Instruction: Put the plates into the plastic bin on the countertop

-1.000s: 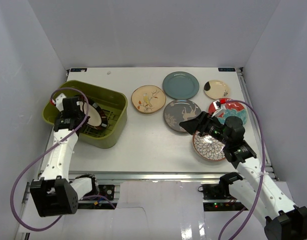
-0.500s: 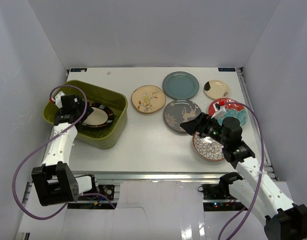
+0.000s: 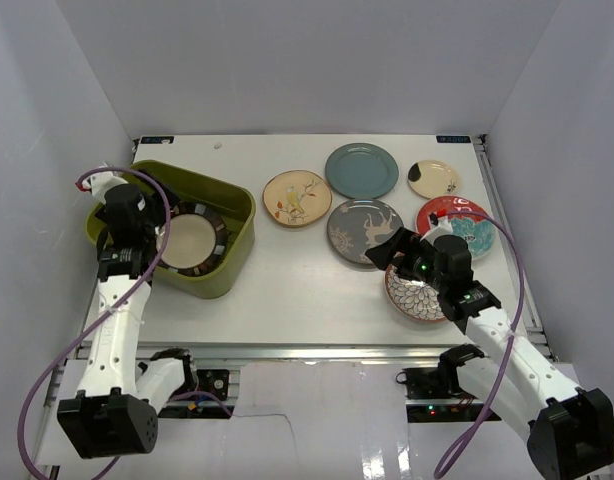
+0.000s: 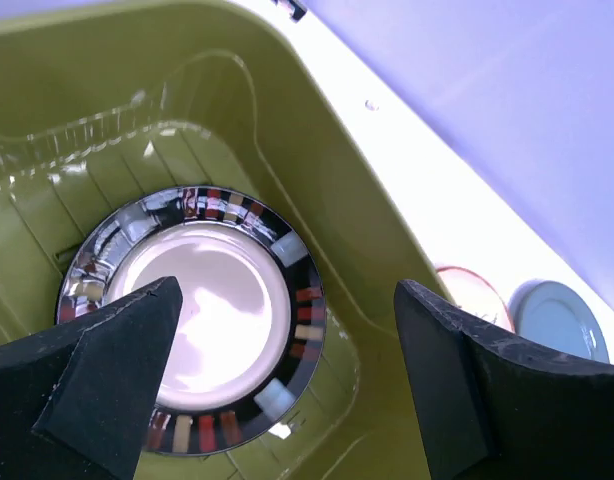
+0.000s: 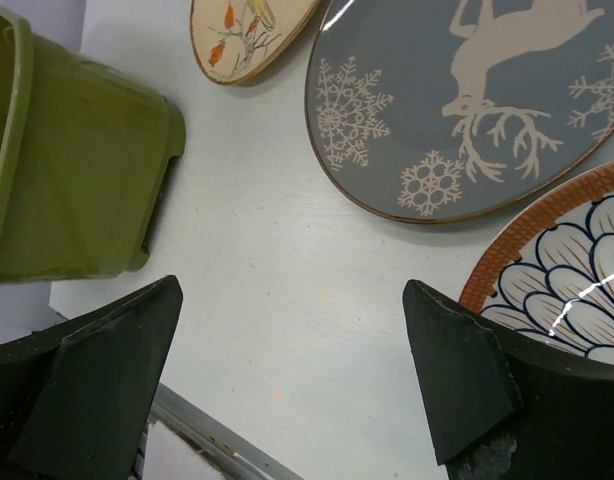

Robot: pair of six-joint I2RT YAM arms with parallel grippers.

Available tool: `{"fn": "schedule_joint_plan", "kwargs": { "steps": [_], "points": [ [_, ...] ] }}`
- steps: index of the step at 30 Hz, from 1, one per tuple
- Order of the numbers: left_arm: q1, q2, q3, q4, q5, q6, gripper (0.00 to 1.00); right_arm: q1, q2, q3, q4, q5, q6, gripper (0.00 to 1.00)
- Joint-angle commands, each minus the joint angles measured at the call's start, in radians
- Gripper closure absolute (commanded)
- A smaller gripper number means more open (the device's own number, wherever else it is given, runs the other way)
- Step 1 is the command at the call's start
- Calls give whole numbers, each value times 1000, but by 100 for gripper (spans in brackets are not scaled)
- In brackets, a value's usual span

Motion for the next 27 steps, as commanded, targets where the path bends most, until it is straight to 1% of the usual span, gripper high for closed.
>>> {"fn": "schedule_joint_plan", "kwargs": {
  "steps": [1, 2, 4, 5, 6, 8, 9, 10, 11, 12, 13, 14, 15, 16, 17, 18, 19, 21, 22, 24, 25, 27],
  "points": [
    [-18, -22, -13, 50, -69, 36, 2, -2, -5, 30, -5, 54, -17, 2],
    [-28, -34, -15, 64, -66, 39, 2, -2, -7, 35, -11, 60, -20, 4],
    [-43, -43, -10, 101, -29, 44, 2, -2, -13, 53, -18, 63, -28, 6],
    [-51, -43, -1, 107, 3, 45, 2, -2, -16, 60, -18, 68, -32, 7],
    [-72, -34, 31, 112, 74, 44, 2, -2, -22, 75, -18, 69, -37, 7],
    [-132, -19, 68, 110, 144, 36, 2, -2, -32, 95, -54, 77, -50, 5],
    [-205, 2, 102, 106, 175, 13, 2, -2, -36, 115, -61, 83, -57, 4],
    [-250, 15, 116, 103, 181, 0, 2, -2, -45, 124, -75, 91, -61, 3],
    [-350, 29, 129, 104, 190, -13, 3, -2, -48, 132, -80, 104, -67, 1],
    [-409, 47, 145, 103, 187, -19, 3, -2, -53, 139, -87, 111, -80, 0],
    [-466, 87, 169, 103, 177, -30, 3, -2, -61, 150, -94, 118, -87, 0],
    [-573, 110, 178, 106, 173, -36, 3, -2, -65, 156, -113, 140, -95, 0],
    [-619, 162, 188, 106, 178, -47, 3, -2, -70, 162, -127, 147, -106, 0],
    [-656, 188, 192, 107, 190, -60, 3, -4, -88, 169, -140, 181, -110, 4],
    [-711, 216, 186, 125, 205, -74, 3, -4, -100, 169, -156, 216, -113, 6],
    [-733, 243, 176, 142, 227, -86, 3, -4, -116, 167, -164, 238, -120, 6],
    [-750, 294, 147, 156, 218, -108, 3, -4, -152, 166, -170, 261, -121, 6],
    [-782, 337, 105, 227, 219, -142, 4, -5, -215, 156, -187, 328, -129, 7],
    [-787, 380, 65, 285, 232, -198, 4, -5, -237, 149, -196, 362, -132, 7],
    [-793, 427, 35, 349, 252, -255, 6, -5, -280, 149, -206, 385, -143, 8],
    [-802, 482, 19, 401, 239, -290, 7, -5, -289, 155, -212, 394, -143, 8],
    [-805, 542, 16, 434, 213, -323, 7, -7, -295, 161, -227, 388, -146, 8]
  ]
}}
